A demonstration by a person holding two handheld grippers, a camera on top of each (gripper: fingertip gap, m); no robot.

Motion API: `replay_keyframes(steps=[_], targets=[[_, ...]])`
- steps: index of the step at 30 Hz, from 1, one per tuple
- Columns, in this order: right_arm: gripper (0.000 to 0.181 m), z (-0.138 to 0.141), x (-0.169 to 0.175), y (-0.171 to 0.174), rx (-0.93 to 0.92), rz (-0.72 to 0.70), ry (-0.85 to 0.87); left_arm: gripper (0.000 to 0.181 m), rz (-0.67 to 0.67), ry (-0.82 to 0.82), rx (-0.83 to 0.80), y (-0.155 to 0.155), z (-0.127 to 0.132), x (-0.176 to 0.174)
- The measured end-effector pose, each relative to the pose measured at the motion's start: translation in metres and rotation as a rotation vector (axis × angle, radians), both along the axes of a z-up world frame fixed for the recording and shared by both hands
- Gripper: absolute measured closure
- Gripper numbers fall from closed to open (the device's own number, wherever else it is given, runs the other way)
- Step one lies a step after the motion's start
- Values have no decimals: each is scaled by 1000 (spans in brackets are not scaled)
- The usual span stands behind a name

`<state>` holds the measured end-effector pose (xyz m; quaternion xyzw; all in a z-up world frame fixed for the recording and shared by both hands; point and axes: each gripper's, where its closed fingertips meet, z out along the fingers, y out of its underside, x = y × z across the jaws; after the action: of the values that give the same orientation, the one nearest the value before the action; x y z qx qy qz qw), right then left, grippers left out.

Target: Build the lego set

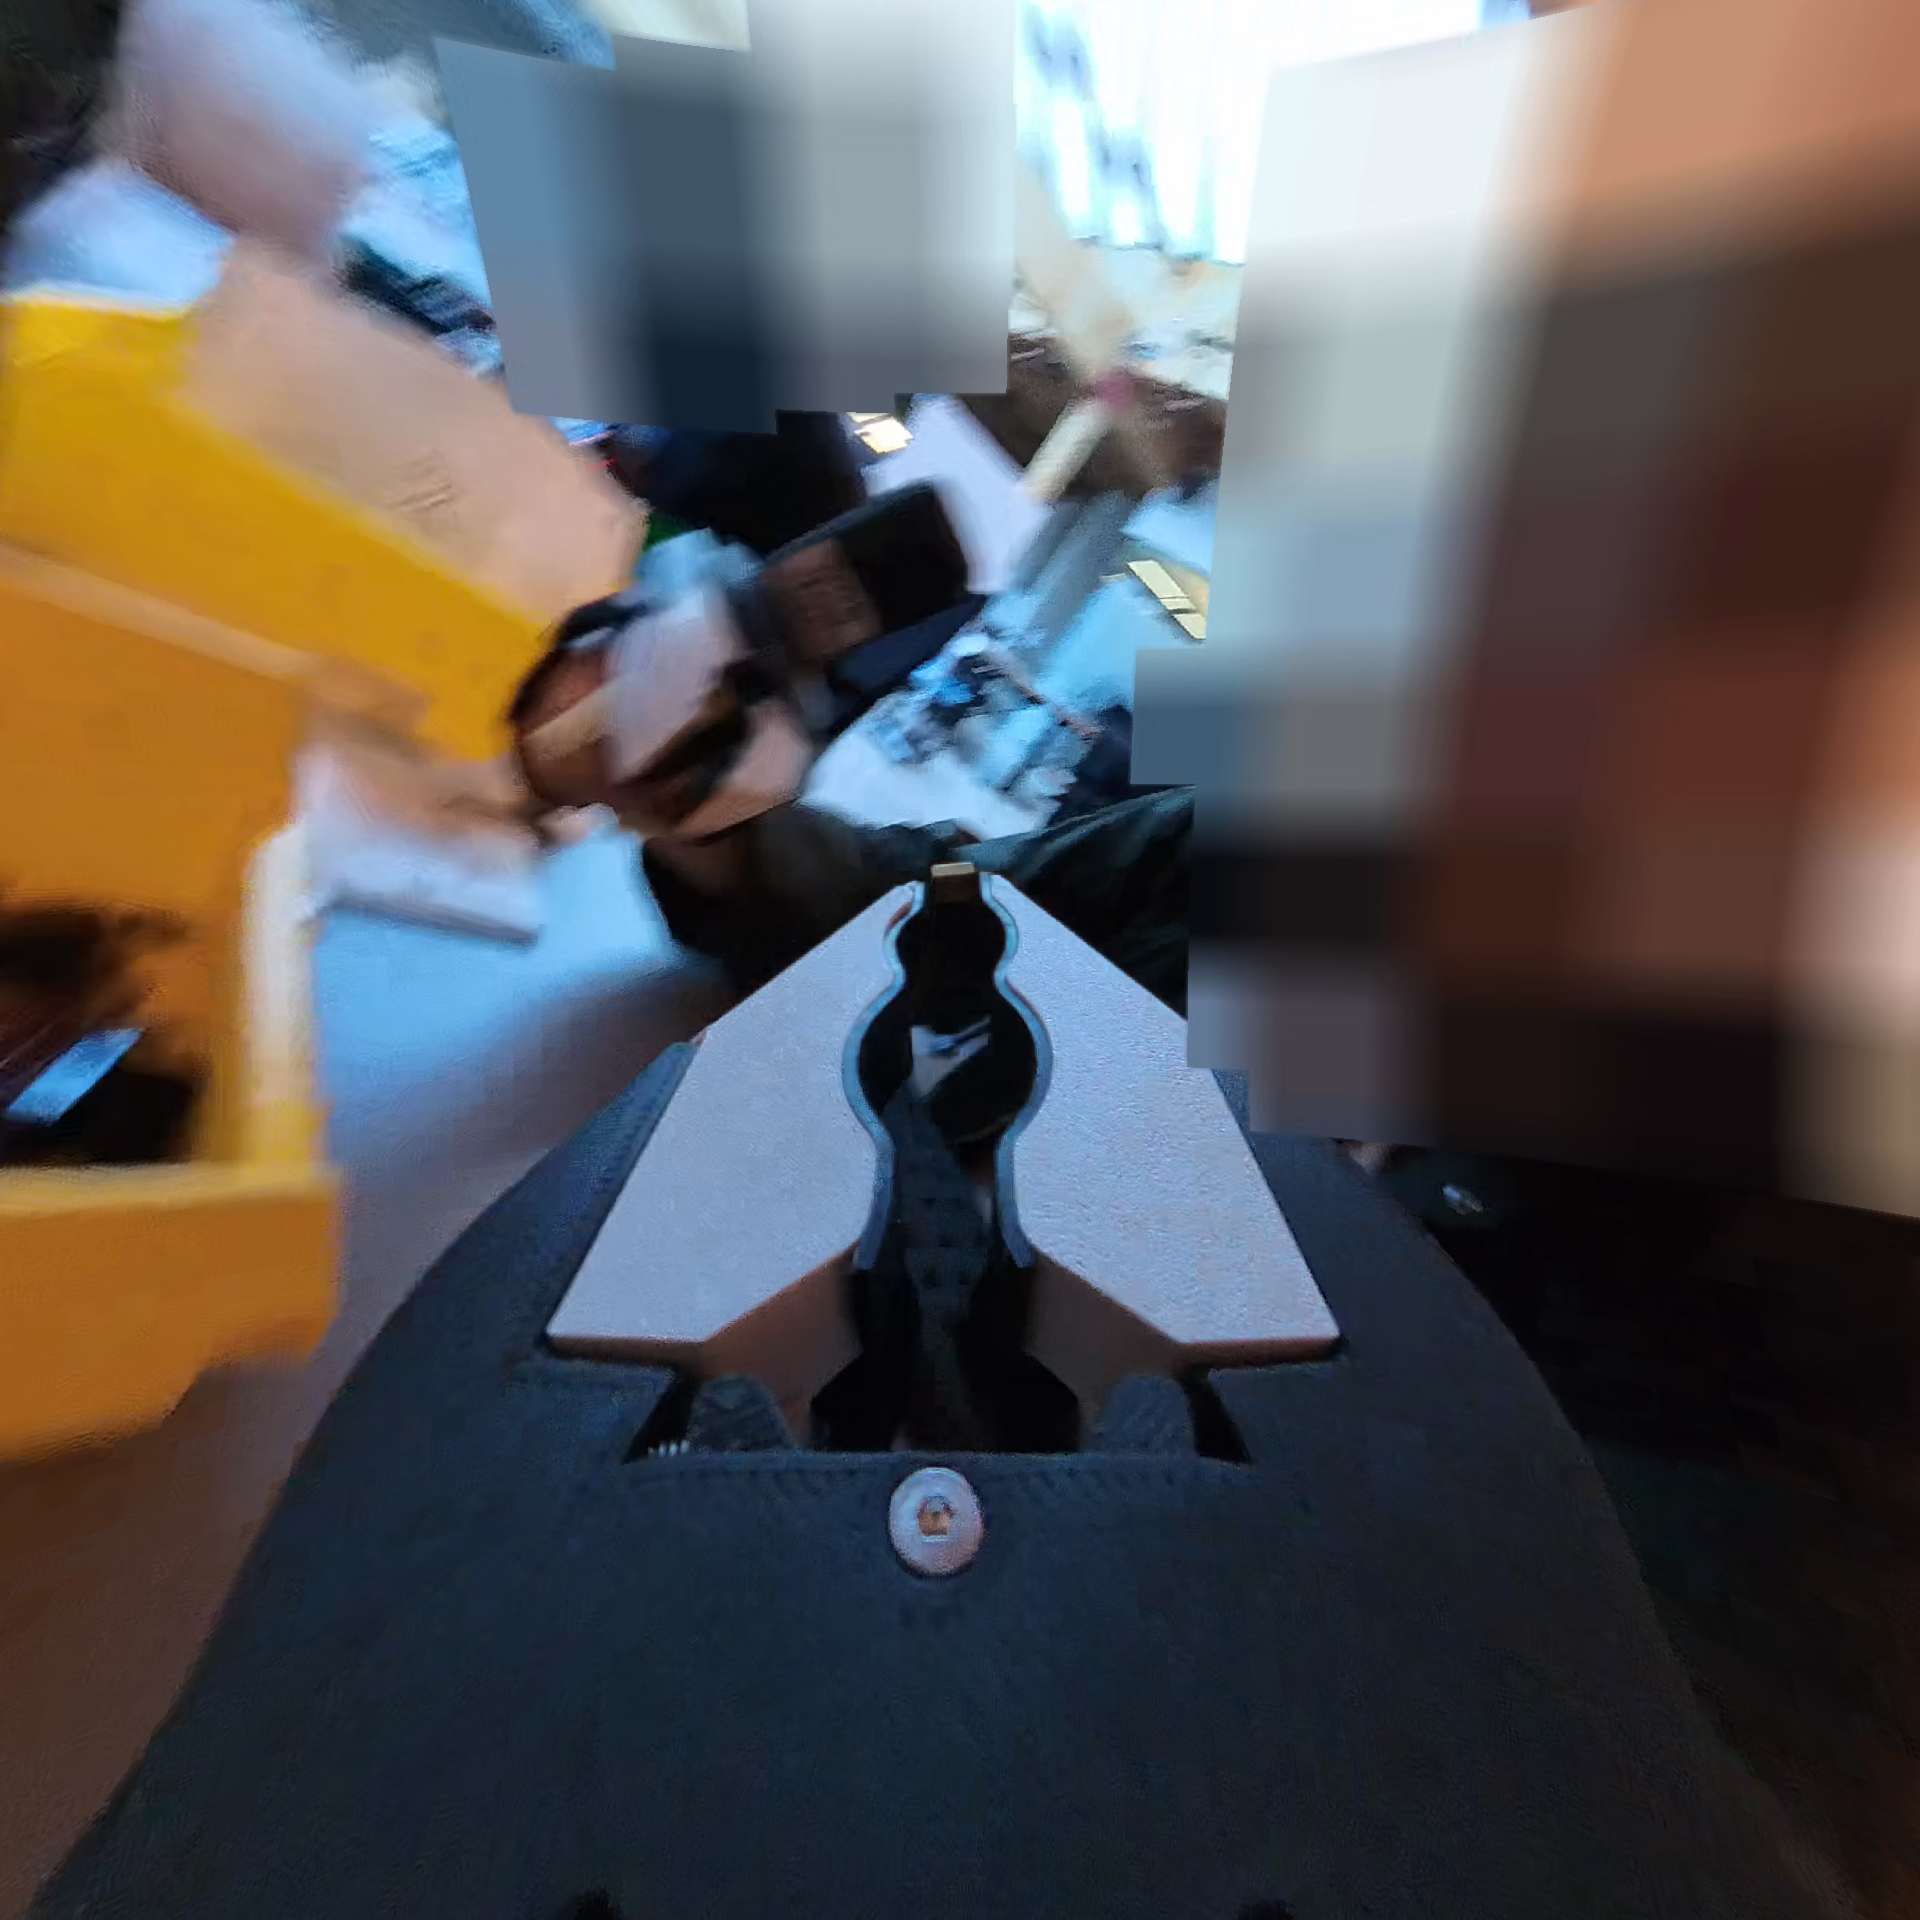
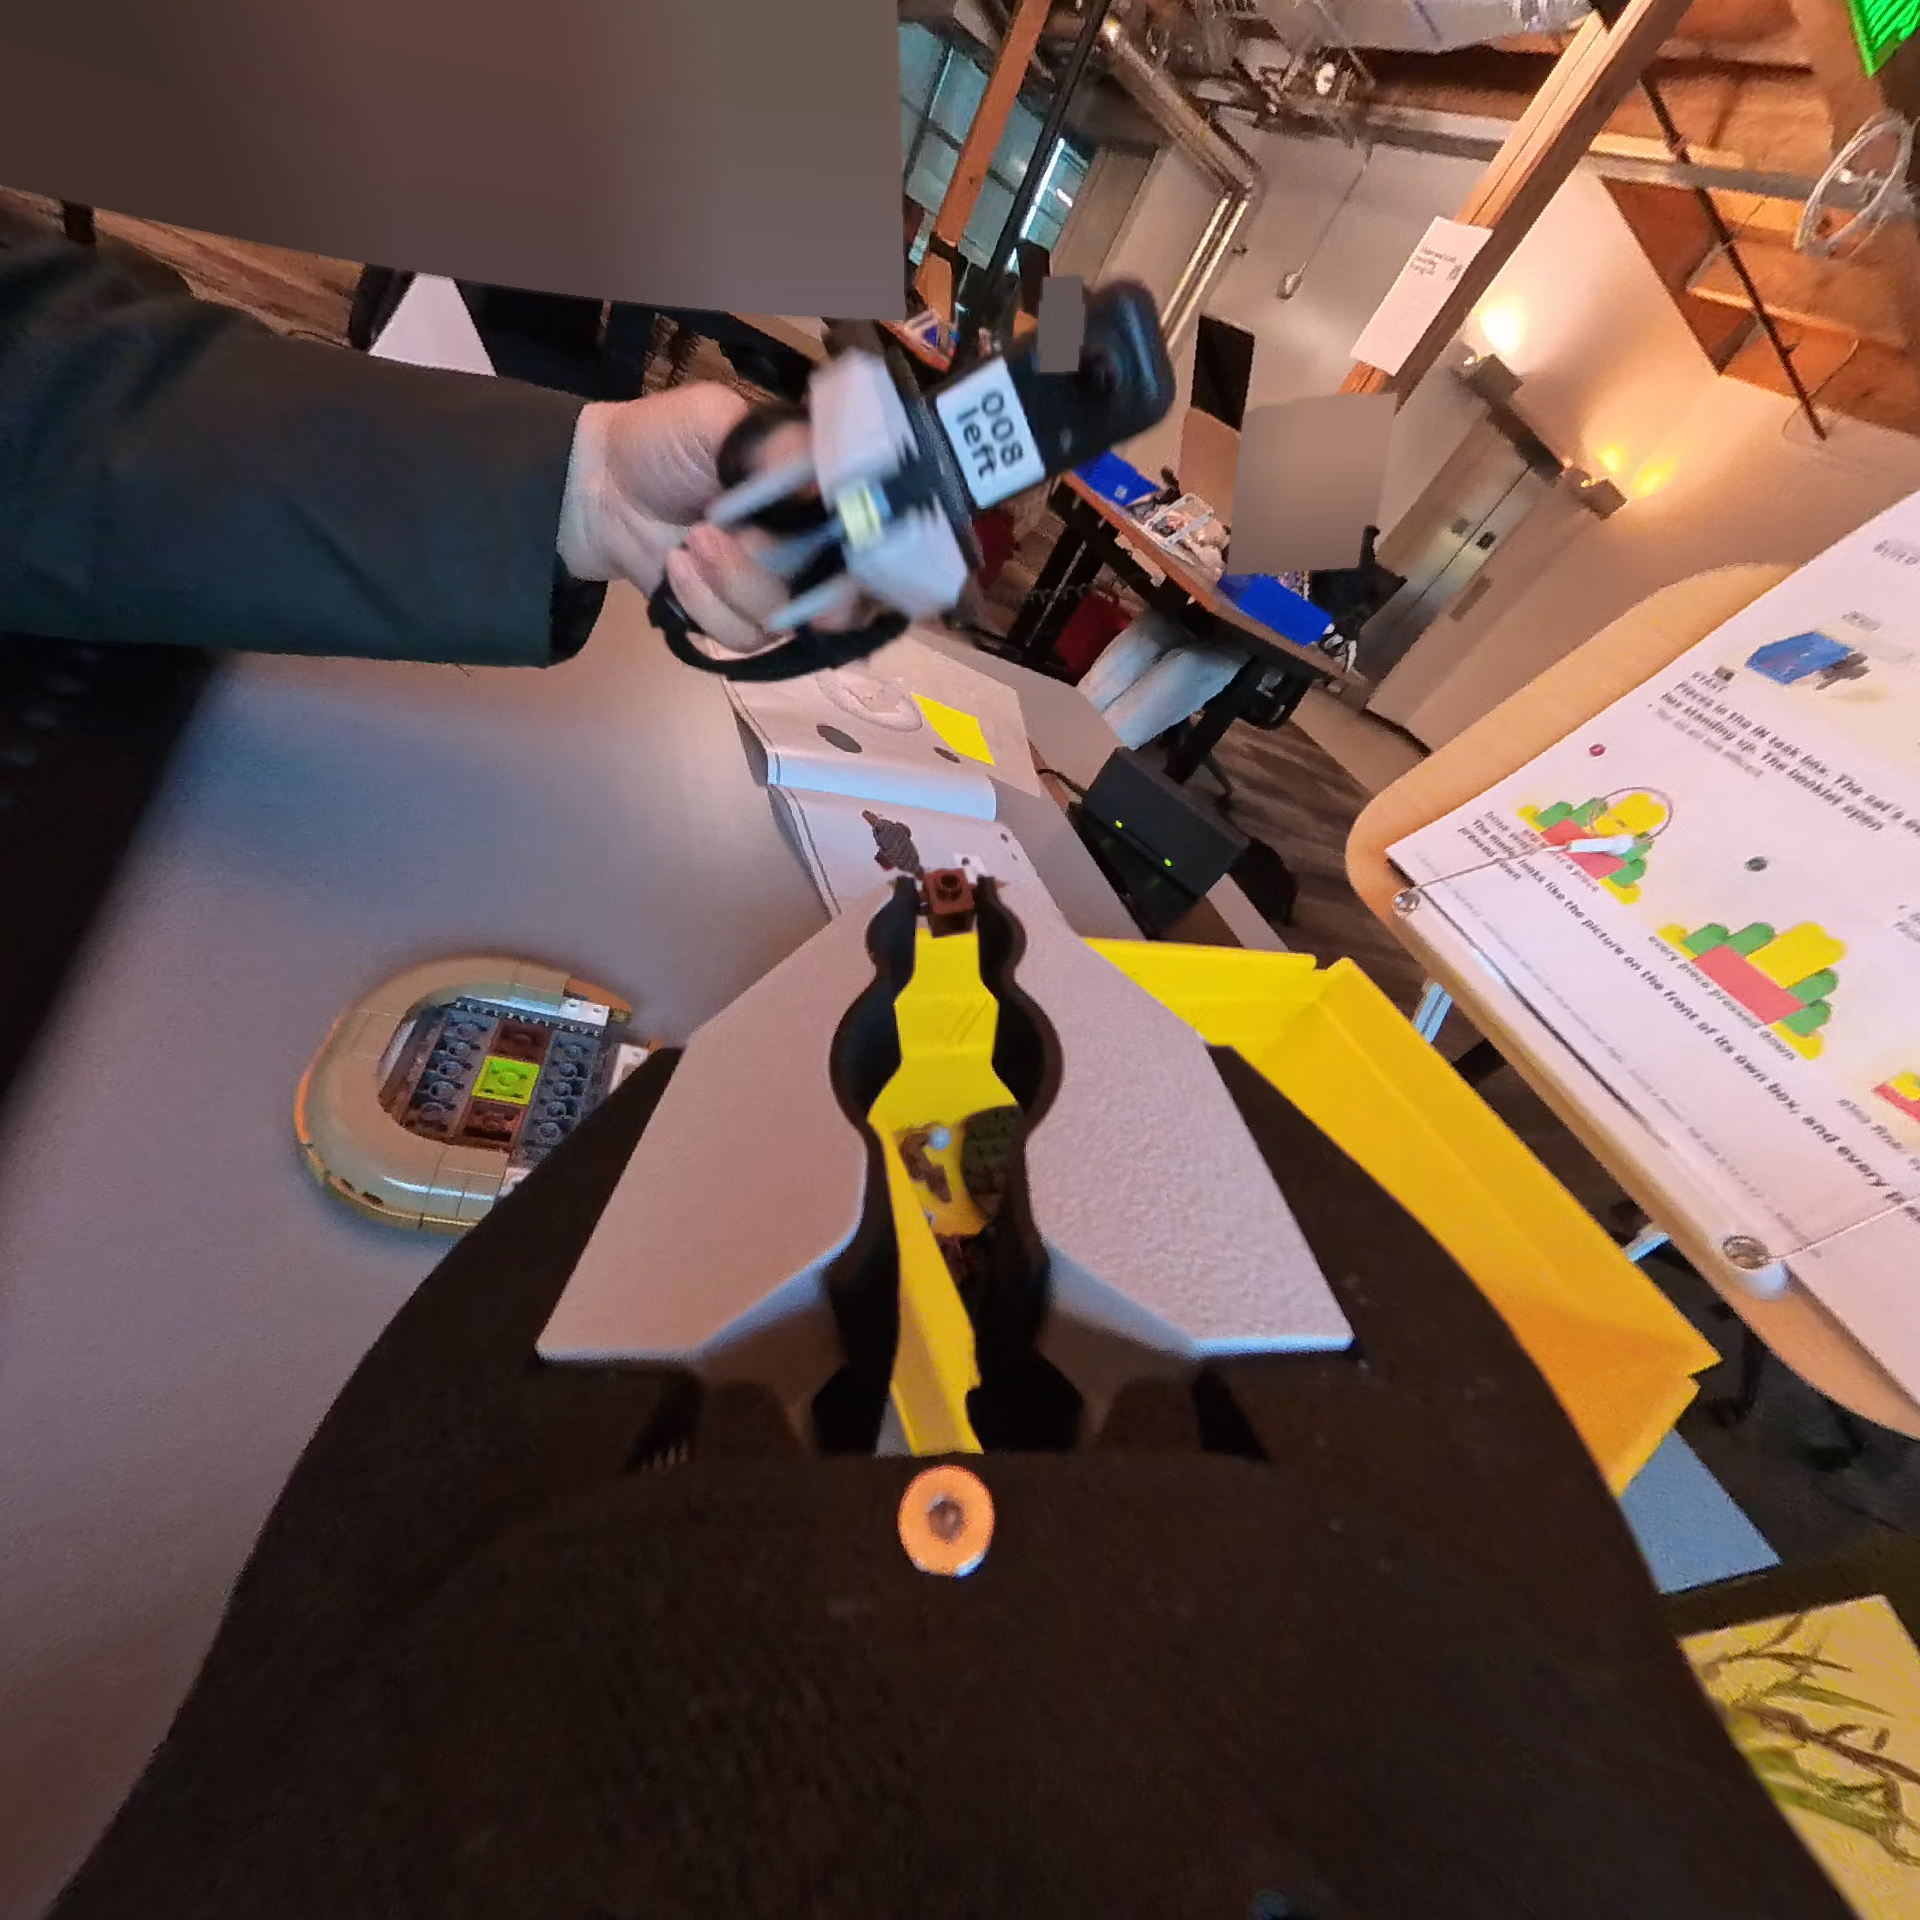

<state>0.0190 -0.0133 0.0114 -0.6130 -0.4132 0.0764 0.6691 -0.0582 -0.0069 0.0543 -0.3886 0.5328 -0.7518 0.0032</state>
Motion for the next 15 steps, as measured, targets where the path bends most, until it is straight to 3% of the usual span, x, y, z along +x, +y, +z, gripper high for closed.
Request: replay_keyframes(steps=[2, 5, 10, 12, 15], targets=[[172, -9, 2, 5, -13, -15, -14, 175, -129, -120, -43, -16, 17, -16], [172, -17, 4, 10, -25, -31, -28, 177, -206, -176, -99, -23, 26, -27], [172, -23, 7, 14, -27, -62, -58, 176, -190, -238, -160, -15, 36, -30], [172, -23, 11, 18, -20, -92, -69, 176, -97, -170, -79, -12, 22, -12], [172, -18, 33, 29, 18, -226, -104, 175, 416, 165, 329, 41, -48, 57]])
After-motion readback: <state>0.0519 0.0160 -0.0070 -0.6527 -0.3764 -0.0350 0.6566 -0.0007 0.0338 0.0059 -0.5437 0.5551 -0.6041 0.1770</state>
